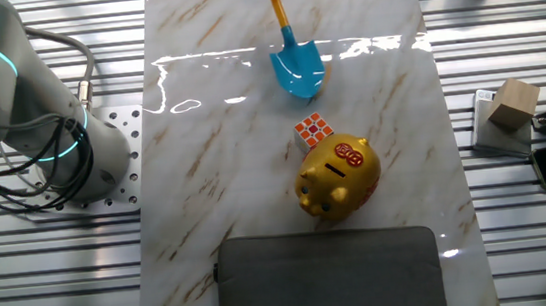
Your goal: Use a shovel to scoop up an object
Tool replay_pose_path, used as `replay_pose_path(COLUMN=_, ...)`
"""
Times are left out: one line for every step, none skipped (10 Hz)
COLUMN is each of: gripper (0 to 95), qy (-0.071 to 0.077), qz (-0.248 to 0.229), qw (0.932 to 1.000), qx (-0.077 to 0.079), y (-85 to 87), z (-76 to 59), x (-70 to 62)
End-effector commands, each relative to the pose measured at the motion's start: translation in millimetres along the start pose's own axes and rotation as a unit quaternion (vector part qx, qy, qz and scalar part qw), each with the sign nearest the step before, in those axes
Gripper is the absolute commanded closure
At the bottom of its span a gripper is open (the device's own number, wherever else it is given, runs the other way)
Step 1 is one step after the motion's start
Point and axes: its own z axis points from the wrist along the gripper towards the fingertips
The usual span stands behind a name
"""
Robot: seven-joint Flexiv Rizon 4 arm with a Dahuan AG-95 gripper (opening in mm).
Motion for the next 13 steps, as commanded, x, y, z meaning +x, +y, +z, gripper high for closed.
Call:
replay_pose_path(gripper=95.0, qy=0.01, qz=0.007, qw=0.9999, qx=-0.001, y=-0.9, z=2.4, x=0.4)
replay_pose_path(gripper=95.0, qy=0.016, qz=0.008, qw=0.9998, qx=-0.002, y=-0.9, z=2.4, x=0.4)
replay_pose_path(gripper=95.0, qy=0.017, qz=0.011, qw=0.9998, qx=-0.003, y=-0.9, z=2.4, x=0.4)
replay_pose_path(gripper=95.0, qy=0.015, qz=0.012, qw=0.9998, qx=-0.008, y=-0.9, z=2.4, x=0.4)
replay_pose_path(gripper=95.0, qy=0.016, qz=0.016, qw=0.9997, qx=-0.008, y=-0.9, z=2.4, x=0.4)
replay_pose_path(gripper=95.0, qy=0.014, qz=0.012, qw=0.9998, qx=-0.008, y=-0.9, z=2.4, x=0.4)
replay_pose_path(gripper=95.0, qy=0.016, qz=0.012, qw=0.9998, qx=-0.007, y=-0.9, z=2.4, x=0.4)
replay_pose_path(gripper=95.0, qy=0.011, qz=0.015, qw=0.9998, qx=-0.005, y=-0.9, z=2.4, x=0.4)
replay_pose_path(gripper=95.0, qy=-0.004, qz=0.019, qw=0.9998, qx=0.001, y=-0.9, z=2.4, x=0.4)
replay_pose_path(gripper=95.0, qy=-0.011, qz=0.021, qw=0.9997, qx=0.003, y=-0.9, z=2.4, x=0.4)
replay_pose_path(gripper=95.0, qy=-0.013, qz=0.018, qw=0.9997, qx=0.002, y=-0.2, z=1.3, x=1.7)
replay_pose_path(gripper=95.0, qy=-0.014, qz=0.016, qw=0.9998, qx=0.002, y=1.2, z=0.0, x=3.5)
replay_pose_path(gripper=95.0, qy=-0.015, qz=0.014, qw=0.9998, qx=0.002, y=4.2, z=-2.7, x=6.9)
